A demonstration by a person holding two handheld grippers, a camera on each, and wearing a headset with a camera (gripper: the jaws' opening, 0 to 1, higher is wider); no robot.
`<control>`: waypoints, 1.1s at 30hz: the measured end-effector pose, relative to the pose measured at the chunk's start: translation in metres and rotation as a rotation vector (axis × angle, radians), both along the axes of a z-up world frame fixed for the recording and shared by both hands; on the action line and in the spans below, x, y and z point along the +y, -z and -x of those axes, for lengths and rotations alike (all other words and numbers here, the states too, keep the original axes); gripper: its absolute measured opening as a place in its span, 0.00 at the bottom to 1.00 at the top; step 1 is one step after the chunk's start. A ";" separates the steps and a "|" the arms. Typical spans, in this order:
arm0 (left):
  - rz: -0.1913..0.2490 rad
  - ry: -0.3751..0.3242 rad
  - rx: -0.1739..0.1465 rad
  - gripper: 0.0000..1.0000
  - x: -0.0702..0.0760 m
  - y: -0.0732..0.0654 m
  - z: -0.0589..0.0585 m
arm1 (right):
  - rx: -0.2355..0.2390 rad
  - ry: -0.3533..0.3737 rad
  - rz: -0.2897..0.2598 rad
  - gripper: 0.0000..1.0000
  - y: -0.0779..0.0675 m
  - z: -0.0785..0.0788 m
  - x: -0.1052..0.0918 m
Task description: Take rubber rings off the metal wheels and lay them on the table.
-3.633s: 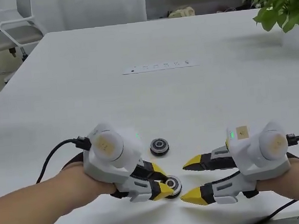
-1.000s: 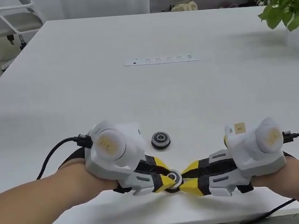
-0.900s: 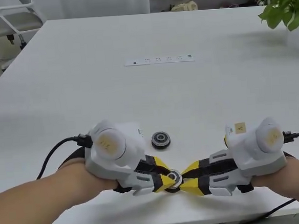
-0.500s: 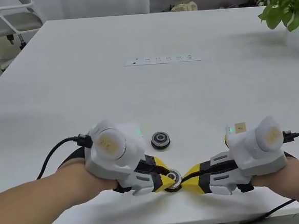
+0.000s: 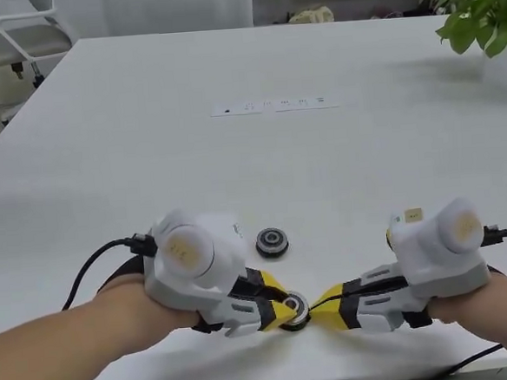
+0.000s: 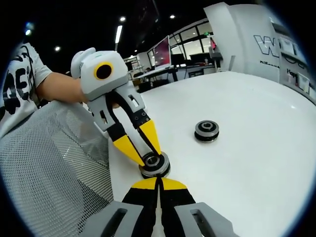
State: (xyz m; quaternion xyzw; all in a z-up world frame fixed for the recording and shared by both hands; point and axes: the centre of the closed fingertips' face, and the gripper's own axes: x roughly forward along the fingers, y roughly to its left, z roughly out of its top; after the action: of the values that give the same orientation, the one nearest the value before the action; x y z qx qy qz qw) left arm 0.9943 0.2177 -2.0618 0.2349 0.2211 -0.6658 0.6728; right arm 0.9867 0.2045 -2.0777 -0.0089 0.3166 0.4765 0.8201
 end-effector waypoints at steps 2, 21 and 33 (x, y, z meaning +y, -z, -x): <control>0.001 -0.001 0.001 0.07 0.000 0.000 0.000 | 0.015 0.017 -0.015 0.00 0.000 -0.001 -0.001; -0.010 -0.010 -0.005 0.07 -0.002 0.000 0.000 | 0.094 0.118 -0.142 0.00 -0.009 -0.006 -0.001; -0.027 -0.025 -0.015 0.07 -0.003 0.001 -0.002 | 0.133 0.150 -0.190 0.00 -0.012 -0.008 -0.001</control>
State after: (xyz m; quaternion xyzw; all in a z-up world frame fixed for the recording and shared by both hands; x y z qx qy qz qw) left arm 0.9963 0.2150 -2.0625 0.2463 0.2278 -0.6524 0.6795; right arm 0.9945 0.2040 -2.0655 0.1238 0.3234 0.4413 0.8278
